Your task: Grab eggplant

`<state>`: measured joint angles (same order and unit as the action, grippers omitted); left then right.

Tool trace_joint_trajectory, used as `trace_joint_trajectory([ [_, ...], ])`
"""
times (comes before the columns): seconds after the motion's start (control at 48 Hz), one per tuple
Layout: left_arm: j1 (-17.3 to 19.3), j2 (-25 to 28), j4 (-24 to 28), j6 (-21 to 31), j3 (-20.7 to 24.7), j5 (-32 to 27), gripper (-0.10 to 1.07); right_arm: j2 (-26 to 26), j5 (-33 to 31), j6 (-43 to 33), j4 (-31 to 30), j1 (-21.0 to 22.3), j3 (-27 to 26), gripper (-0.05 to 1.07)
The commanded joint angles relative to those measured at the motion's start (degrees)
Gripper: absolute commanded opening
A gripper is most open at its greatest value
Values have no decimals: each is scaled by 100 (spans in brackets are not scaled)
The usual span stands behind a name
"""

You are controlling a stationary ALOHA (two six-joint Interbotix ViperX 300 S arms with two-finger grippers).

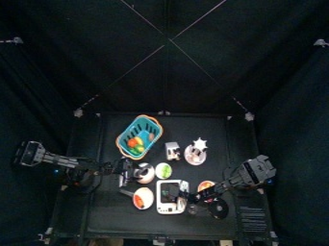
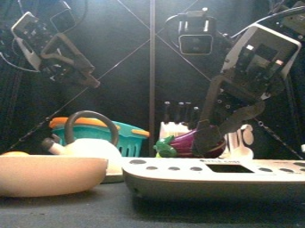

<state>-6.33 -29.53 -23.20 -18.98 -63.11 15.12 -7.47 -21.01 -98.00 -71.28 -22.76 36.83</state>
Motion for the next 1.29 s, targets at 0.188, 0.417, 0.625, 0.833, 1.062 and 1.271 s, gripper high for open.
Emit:
trace_joint_trajectory([
  [0.188,-9,-9,0,0,62,53,88,633,-141,9,0,-35,70,60],
  [0.417,-9,-9,0,9,53,53,88,1529,-870,9,202,-149,580,60],
  [0.625,-9,-9,0,9,53,53,88,2153,-1371,9,817,-132,1178,60],
  [0.833,-9,-9,0,9,44,53,88,2268,-1521,-9,1248,-44,1485,60],
  [1.062,-9,-9,0,0,44,53,88,2092,-1477,0,1239,220,1512,60],
  [1.271,-9,-9,0,9,26,53,88,2083,-1468,0,1248,237,1529,60],
])
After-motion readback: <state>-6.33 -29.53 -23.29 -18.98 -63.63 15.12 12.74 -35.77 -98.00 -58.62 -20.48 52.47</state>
